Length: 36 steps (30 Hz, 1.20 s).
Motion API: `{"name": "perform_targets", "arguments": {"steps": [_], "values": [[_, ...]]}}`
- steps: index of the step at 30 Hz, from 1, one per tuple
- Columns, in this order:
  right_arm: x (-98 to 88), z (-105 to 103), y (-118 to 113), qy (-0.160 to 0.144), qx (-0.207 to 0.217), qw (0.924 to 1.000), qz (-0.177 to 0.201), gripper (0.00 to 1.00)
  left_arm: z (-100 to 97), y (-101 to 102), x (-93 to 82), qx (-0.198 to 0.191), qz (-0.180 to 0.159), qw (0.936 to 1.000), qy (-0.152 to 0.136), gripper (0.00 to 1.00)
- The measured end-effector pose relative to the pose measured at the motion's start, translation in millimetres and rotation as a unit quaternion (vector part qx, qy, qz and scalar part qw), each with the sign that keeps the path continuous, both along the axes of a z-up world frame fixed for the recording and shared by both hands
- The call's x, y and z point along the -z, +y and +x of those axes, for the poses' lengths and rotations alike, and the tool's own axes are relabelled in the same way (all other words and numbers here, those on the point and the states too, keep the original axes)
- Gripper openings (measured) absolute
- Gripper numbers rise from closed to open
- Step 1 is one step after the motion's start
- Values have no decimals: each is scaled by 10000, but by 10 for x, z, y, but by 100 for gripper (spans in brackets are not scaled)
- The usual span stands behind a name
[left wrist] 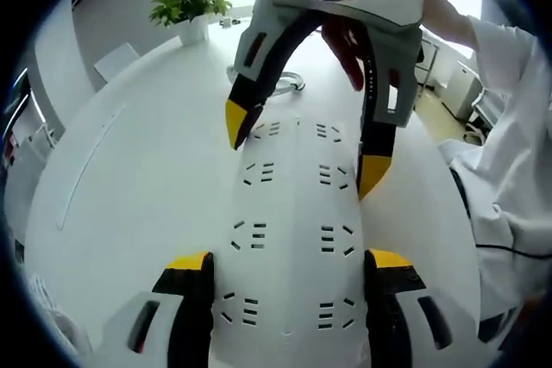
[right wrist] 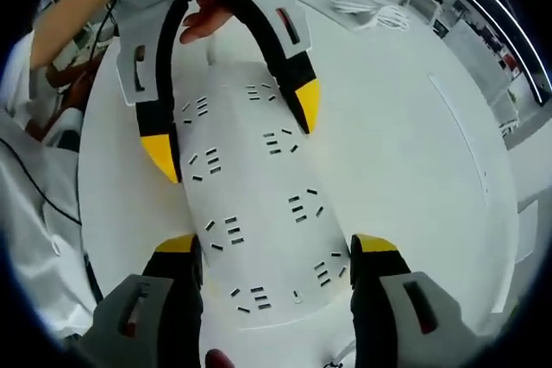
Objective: Straighten the power strip on the desk, plug the charger into it
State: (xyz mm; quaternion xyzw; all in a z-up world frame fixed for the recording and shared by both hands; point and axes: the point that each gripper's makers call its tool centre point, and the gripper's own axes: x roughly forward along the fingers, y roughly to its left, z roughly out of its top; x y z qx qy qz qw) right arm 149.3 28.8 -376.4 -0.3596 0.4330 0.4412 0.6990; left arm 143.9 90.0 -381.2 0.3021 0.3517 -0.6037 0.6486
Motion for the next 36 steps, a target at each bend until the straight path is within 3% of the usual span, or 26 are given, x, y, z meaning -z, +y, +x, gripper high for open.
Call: {"name": "perform_targets", "arguments": {"steps": [5,8,10,11,13,14,15,17,18,24,26,29,30,32,33,34,36], "values": [[-47,2,44,-43,165,9983,557,69,0,-1,-5,17,-47,10000,0,72],[-236,39,85,-205,429,9908,1269,69,-1,-3,-8,9,-68,10000,-8,72],[-422,98,94,-458,658,9805,1794,69,0,-4,-9,-5,-72,10000,-23,72],[-555,125,86,-626,798,9709,2170,69,1,-4,-10,-6,-79,10000,-29,72],[-847,206,-23,-1072,1201,9420,2945,68,2,-3,-12,-9,-129,9999,-37,72],[-972,225,-123,-1297,1481,9232,3301,69,3,-1,-14,-7,-168,9998,-45,72],[-1086,248,-311,-1573,1864,8974,3676,69,4,-1,-16,-5,-230,9997,-46,72],[-1142,308,-683,-1985,2558,8613,3916,69,7,-3,-23,12,-347,9994,-29,72],[-1098,293,-823,-2136,2844,8485,3919,68,7,-3,-24,12,-374,9993,-27,72],[-816,319,-1348,-2899,3796,8048,3524,65,2,-15,-33,44,-524,9986,-26,72],[-762,360,-1548,-3159,4232,7804,3349,65,0,-16,-35,58,-561,9984,-18,72],[-652,472,-1746,-3296,4774,7455,3280,65,-4,-16,-40,70,-619,9981,-16,72],[-612,509,-1778,-3355,4900,7382,3201,66,-5,-16,-41,72,-640,9979,-17,72],[-547,609,-1794,-3512,5023,7319,2978,65,-7,-14,-45,80,-697,9975,-20,72],[-523,662,-1782,-3584,5016,7348,2829,65,-6,-12,-48,88,-738,9972,-19,72],[-497,697,-1788,-3592,5061,7344,2748,64,-6,-11,-51,94,-784,9969,-14,72],[-411,781,-1783,-3467,5284,7268,2688,62,-6,-17,-58,114,-866,9962,3,72]]}}
